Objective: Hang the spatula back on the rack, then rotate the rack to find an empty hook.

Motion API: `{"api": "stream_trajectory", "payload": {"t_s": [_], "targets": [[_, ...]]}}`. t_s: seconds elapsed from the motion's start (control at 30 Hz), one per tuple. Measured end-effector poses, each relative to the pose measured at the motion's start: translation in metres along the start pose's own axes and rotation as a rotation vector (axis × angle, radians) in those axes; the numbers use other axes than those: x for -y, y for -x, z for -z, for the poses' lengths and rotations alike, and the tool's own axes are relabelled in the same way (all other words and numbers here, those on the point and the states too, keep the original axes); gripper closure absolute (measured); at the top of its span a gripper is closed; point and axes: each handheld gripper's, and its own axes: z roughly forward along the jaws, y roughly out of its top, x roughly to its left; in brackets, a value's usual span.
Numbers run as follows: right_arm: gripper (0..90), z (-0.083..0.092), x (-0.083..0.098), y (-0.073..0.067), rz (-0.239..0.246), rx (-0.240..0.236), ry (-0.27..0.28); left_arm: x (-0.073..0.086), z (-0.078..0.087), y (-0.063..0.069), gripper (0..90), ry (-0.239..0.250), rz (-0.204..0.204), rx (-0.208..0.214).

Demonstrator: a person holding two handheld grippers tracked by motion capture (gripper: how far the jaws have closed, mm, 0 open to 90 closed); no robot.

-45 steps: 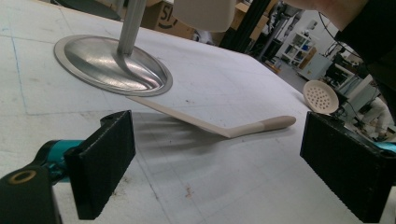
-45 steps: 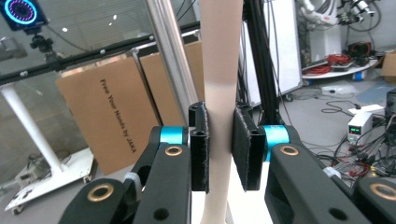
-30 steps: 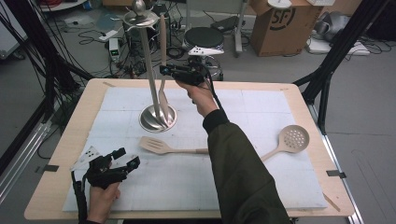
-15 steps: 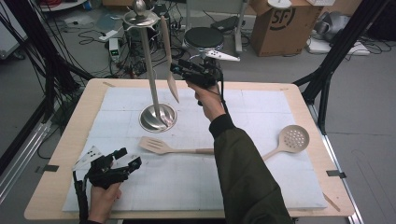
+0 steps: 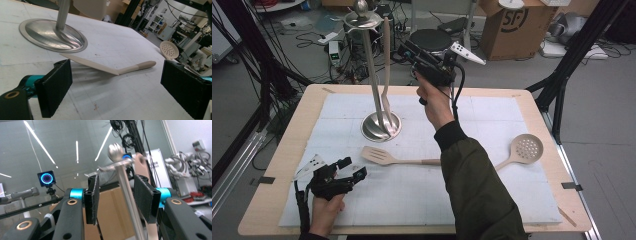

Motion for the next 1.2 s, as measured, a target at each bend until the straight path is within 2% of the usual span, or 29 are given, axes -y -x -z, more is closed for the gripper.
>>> {"api": "stream_trajectory", "payload": {"t_s": [0.2,0.43,0.5,0.73,0.8,1.0,1.07,1.2], "targets": [[56.8,-0.012,-0.011,-0.013,0.035,0.009,0.01,-0.001,-0.004,0.001,10.8,-0.002,-0.002,0.013],[61.2,-0.023,-0.012,-0.012,0.039,0.056,0.013,-0.001,-0.005,0.001,10.9,-0.001,-0.001,0.019],[65.8,-0.028,-0.012,-0.011,0.032,0.064,0.004,-0.001,-0.005,0.001,10.9,0.002,0.003,0.018],[83.2,-0.04,-0.009,-0.012,0.061,0.085,-0.017,-0.001,-0.003,0.001,10.9,0.005,0.006,0.015],[89.8,-0.041,-0.009,-0.013,0.067,0.072,-0.026,-0.001,-0.002,0.001,11.0,0.004,0.004,0.017],[90.0,-0.045,-0.007,-0.02,0.075,0.05,-0.031,-0.001,-0.002,0.001,11.0,0.0,0.0,0.015],[90.0,-0.046,-0.006,-0.024,0.104,0.049,-0.024,-0.001,-0.003,0.002,11.0,-0.001,-0.001,0.016],[90.0,-0.049,-0.004,-0.035,0.149,0.008,-0.035,0.0,-0.003,0.001,11.0,0.002,0.004,0.016]]}}
